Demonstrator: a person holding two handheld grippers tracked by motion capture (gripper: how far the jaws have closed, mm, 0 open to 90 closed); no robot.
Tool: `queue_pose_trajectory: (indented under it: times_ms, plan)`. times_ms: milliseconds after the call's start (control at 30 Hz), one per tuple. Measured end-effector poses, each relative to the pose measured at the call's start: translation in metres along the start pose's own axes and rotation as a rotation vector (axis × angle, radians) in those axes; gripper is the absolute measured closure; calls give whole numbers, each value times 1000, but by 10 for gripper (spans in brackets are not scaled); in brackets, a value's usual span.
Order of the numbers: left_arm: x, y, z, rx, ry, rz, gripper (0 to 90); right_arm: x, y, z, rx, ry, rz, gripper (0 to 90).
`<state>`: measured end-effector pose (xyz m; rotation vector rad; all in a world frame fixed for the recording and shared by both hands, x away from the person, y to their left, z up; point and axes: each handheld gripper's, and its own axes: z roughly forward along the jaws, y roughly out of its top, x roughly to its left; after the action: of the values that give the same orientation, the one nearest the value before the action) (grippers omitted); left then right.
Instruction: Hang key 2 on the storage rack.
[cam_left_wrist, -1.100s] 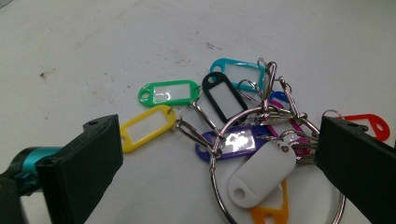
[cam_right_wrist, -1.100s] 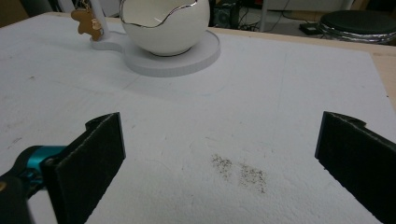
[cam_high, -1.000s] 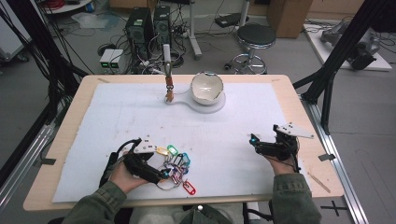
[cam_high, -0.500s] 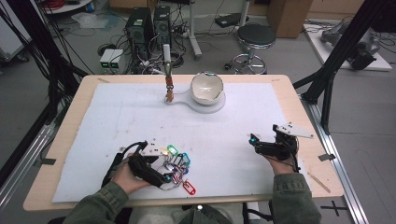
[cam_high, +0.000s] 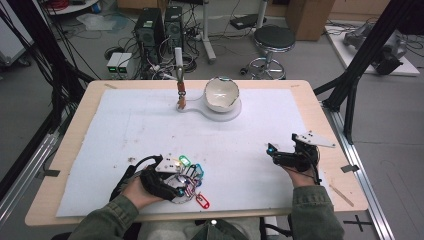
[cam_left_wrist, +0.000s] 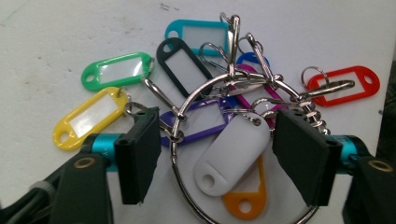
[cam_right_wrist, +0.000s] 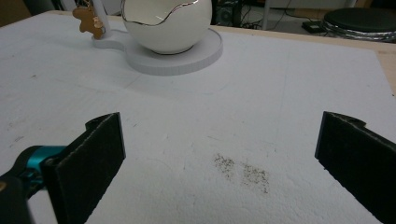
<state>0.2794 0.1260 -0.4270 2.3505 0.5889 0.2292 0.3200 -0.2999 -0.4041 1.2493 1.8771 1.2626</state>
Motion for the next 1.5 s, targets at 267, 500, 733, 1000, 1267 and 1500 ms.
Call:
queue_pose_trajectory:
  times_ms: [267,500,733,1000,1267,1500]
  plan:
    - [1,-1,2,38,-19,19,469,0,0,1,11,4,-1,6]
    - [6,-1,-7,-34,-53,8,727,-1,0,1,7,0,1,6]
    - [7,-1,-10,-53,-33,8,792,-1,0,1,6,1,1,6]
    - [5,-1,-11,-61,-12,24,808,-1,0,2,6,3,-1,6]
    - [7,-2,-16,-93,-13,5,816,-1,0,1,3,4,0,6]
    - [17,-5,-29,-159,-12,-44,861,-1,0,1,3,5,0,6]
